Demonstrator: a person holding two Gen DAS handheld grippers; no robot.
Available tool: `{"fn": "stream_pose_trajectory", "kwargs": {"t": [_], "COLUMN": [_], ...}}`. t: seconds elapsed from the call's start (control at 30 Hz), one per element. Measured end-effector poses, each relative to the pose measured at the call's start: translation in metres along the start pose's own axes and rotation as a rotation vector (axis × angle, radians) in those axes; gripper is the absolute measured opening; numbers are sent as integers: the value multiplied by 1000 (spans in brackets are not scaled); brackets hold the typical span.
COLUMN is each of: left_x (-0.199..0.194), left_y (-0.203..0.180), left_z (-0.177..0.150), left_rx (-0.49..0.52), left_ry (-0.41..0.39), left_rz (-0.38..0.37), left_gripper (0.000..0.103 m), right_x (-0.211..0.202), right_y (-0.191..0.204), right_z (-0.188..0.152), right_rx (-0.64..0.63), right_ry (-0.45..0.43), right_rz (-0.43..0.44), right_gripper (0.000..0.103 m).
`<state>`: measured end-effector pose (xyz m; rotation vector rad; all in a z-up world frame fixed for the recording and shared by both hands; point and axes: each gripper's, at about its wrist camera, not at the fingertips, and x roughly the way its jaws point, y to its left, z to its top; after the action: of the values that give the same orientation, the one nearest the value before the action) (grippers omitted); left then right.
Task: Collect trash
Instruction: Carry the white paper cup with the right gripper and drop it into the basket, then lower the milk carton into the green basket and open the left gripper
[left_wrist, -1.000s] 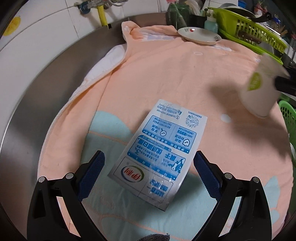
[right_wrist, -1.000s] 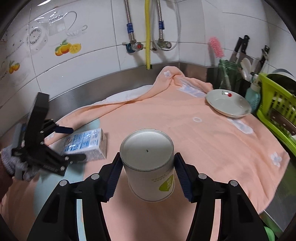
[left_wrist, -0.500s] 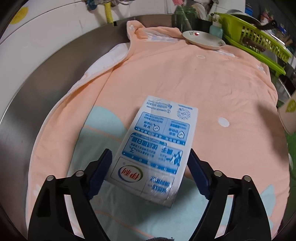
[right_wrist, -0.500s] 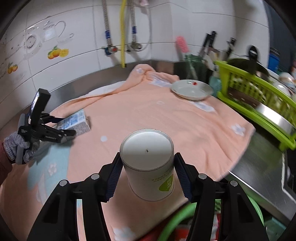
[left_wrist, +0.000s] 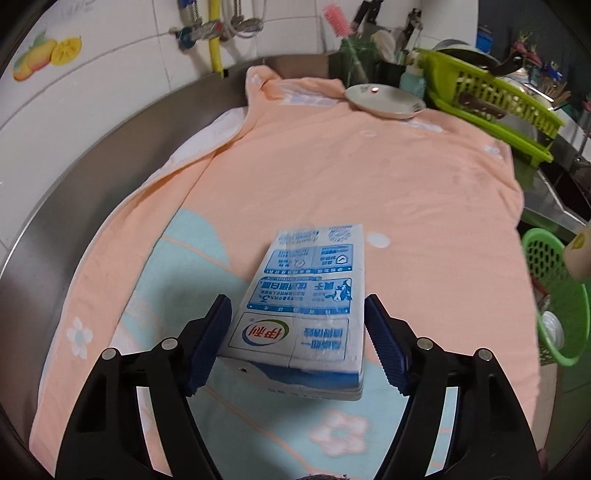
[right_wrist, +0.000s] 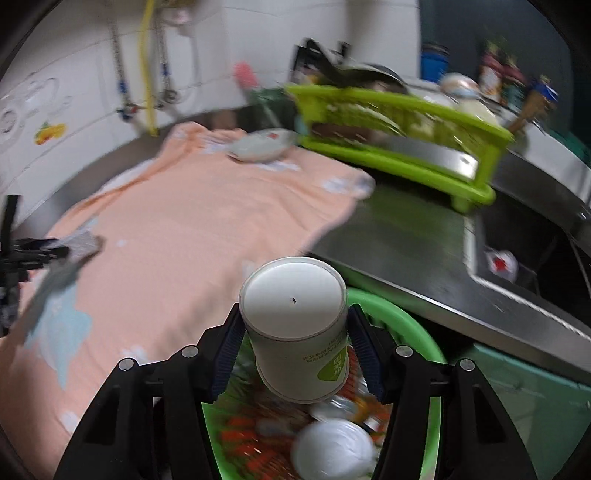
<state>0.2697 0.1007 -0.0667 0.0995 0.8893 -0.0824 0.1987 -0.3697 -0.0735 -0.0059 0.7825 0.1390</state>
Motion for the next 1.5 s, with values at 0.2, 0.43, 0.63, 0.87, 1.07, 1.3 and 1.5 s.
{"fn": "stream_pose_trajectory", "kwargs": {"t": [0.2, 0.43, 0.63, 0.87, 1.07, 1.3, 1.5], "left_x": [-21, -29, -37, -56, -62, -52, -25], "left_y": [-37, -70, -86, -129, -178, -244, -303], "left_z": [-4, -10, -7, -7, -6, -1, -5], "left_rx": [38, 61, 55, 103, 147, 210, 276], "left_ry": [-28, -23, -36, -72, -81, -59, -2], "left_rz": [-37, -67, -116, -210, -308, -385, -393], "left_gripper": [70, 68, 68, 68, 68, 68, 68], "right_x": [20, 41, 45, 42, 25, -7, -37], "right_y": [-41, -56, -63, -68, -72, -72, -75], "right_z": [-34, -59, -68, -73, -72, -74, -79], "right_rx": [57, 89, 112, 130, 147, 136, 150], "right_ry": [94, 154, 171, 168, 132, 74, -4], "right_rz": [-58, -75, -71, -60, -47, -21, -19], "right_gripper": [55, 55, 55, 60, 66, 73, 85]}}
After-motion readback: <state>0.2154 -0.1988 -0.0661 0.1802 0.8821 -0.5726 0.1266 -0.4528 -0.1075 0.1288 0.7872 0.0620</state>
